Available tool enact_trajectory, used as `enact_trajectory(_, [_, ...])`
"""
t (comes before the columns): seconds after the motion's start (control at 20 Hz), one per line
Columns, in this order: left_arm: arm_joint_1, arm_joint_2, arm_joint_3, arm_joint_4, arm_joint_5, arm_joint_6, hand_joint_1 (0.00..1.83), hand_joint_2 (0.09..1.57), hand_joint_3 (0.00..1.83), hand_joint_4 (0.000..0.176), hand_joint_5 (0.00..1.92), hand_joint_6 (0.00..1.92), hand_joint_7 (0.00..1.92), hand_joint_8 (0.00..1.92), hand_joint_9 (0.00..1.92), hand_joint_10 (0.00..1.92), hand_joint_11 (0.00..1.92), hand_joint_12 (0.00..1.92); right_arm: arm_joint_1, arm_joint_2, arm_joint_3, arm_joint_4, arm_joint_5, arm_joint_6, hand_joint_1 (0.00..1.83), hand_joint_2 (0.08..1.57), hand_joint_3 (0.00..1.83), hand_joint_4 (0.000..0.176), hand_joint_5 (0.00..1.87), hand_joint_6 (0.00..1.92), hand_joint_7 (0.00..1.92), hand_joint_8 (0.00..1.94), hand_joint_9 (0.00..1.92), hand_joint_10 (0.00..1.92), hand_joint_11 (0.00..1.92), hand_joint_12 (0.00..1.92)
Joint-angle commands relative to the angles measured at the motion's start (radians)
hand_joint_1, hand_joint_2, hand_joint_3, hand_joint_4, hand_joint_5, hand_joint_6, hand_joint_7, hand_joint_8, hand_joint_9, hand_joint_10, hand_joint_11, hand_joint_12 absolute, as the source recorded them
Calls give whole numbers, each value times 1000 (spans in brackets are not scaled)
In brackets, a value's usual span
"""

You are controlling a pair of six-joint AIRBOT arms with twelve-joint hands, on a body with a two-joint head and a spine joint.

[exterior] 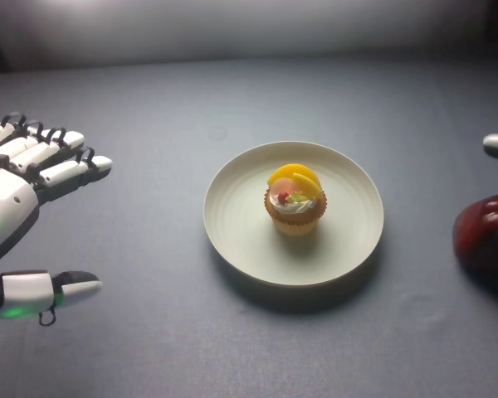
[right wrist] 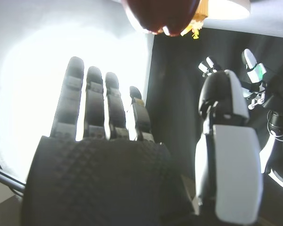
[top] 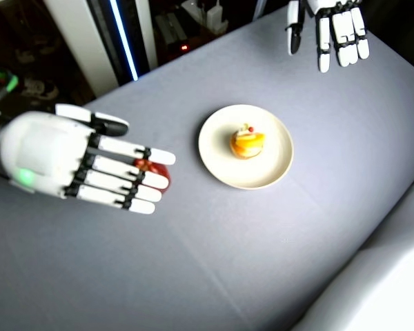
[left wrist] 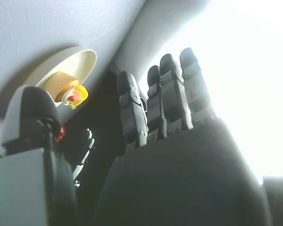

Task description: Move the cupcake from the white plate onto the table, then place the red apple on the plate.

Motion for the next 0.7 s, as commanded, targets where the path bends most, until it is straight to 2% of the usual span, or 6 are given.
enact_trajectory(0.0, [-6, -5, 8, 10, -115, -1, 606, 937, 4, 95, 353, 6, 208, 3, 210, 13, 0, 693, 4, 0, 7, 28, 118, 10, 693, 982, 7, 0, 296, 2, 310, 4, 305, 23, 0, 843])
enact_trajectory(0.05, [-6, -7, 11, 10, -113, -3, 635, 937, 2, 80, 363, 7, 214, 4, 211, 10, 0, 702, 4, -1, 8, 28, 118, 11, 703, 986, 4, 0, 297, 1, 308, 1, 303, 14, 0, 824])
enact_trajectory(0.15, [-7, -12, 15, 10, -108, -7, 607, 938, 1, 86, 353, 1, 210, 2, 207, 4, 0, 672, 4, -2, 9, 26, 118, 11, 705, 986, 0, 0, 302, 0, 320, 0, 333, 5, 3, 882])
enact_trajectory(0.3, [-67, -52, 58, 25, -57, -10, 590, 944, 2, 22, 413, 8, 215, 3, 241, 4, 0, 786, 5, -7, 12, 25, 117, 11, 713, 995, 2, 0, 307, 1, 333, 2, 342, 3, 0, 871])
enact_trajectory(0.5, [-216, -165, 171, 92, 72, -64, 646, 965, 0, 167, 257, 2, 191, 0, 215, 0, 68, 579, 8, -8, 12, 11, 121, 16, 686, 1004, 4, 0, 268, 0, 288, 0, 301, 0, 0, 837])
enact_trajectory(0.65, [-372, -275, 264, 174, 231, -68, 850, 908, 0, 176, 263, 3, 187, 0, 230, 0, 126, 518, 10, -8, 12, 9, 132, 16, 663, 985, 0, 5, 244, 0, 294, 3, 320, 7, 15, 840])
